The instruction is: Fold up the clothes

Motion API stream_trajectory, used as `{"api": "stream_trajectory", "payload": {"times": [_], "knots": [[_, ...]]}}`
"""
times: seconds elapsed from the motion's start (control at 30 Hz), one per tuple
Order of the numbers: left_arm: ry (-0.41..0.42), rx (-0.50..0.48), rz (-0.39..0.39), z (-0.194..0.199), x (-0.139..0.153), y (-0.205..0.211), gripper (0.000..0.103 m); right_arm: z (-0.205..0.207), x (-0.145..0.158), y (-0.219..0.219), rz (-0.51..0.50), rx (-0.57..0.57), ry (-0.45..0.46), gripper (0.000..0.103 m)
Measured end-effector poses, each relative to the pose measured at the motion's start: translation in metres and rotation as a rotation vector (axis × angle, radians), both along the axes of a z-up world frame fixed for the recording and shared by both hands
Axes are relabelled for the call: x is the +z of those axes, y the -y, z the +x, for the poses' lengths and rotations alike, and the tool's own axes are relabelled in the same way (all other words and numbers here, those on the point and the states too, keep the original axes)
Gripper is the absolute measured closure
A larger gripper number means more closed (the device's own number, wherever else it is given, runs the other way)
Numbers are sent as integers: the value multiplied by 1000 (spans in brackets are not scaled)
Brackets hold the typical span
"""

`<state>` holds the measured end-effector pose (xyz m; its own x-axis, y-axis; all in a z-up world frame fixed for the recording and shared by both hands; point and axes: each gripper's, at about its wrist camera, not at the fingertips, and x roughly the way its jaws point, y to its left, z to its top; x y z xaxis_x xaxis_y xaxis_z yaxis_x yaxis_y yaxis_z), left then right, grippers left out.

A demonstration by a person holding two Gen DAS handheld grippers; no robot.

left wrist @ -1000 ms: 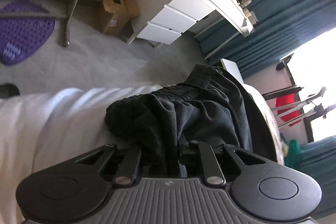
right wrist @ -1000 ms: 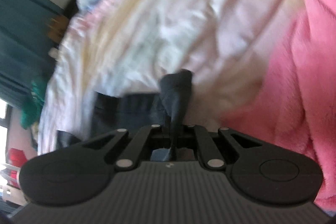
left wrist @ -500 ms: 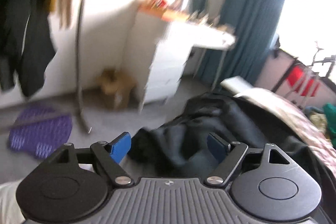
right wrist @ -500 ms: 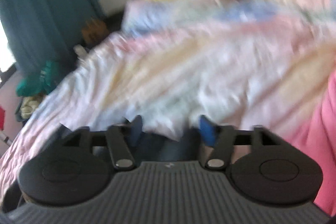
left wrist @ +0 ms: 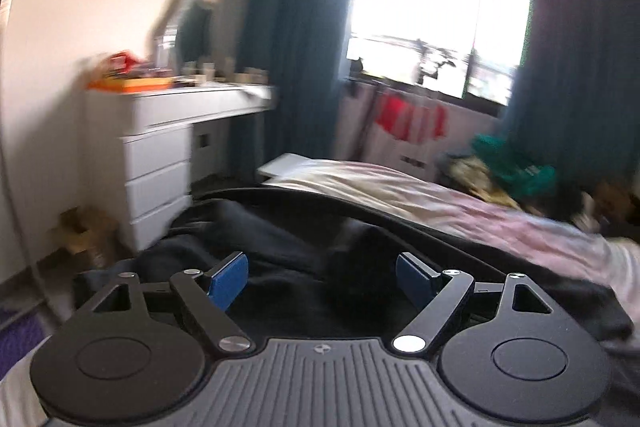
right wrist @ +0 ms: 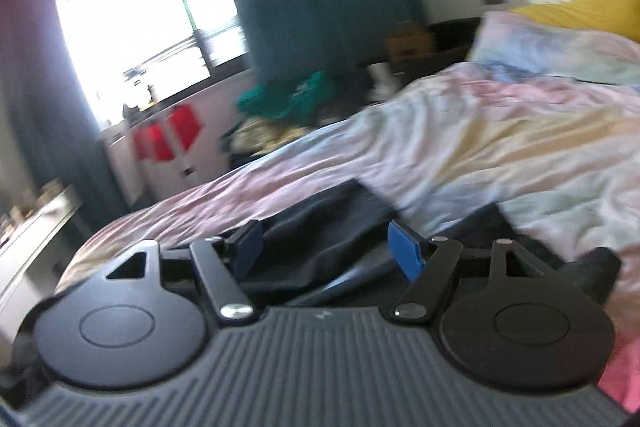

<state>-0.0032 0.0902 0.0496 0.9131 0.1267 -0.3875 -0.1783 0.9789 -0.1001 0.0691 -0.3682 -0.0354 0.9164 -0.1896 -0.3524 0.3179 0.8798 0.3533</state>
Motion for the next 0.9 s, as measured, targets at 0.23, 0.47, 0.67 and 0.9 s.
{"api": "stream_trajectory", "payload": {"times": [0.23, 0.47, 0.67, 0.9], "knots": [[-26, -170, 82, 35, -22, 74, 20, 8, -1, -35, -58, 113, 2, 31], [-69, -224, 111, 54, -69, 86, 21, 17, -8, -59, -146, 150, -9, 31], [-91, -229, 112, 50, -102, 77, 21, 66, -32, -26, 222, 116, -110, 31], [-160, -264, -29, 61, -122, 71, 21, 140, -104, 47, 660, -40, -161, 31]]}}
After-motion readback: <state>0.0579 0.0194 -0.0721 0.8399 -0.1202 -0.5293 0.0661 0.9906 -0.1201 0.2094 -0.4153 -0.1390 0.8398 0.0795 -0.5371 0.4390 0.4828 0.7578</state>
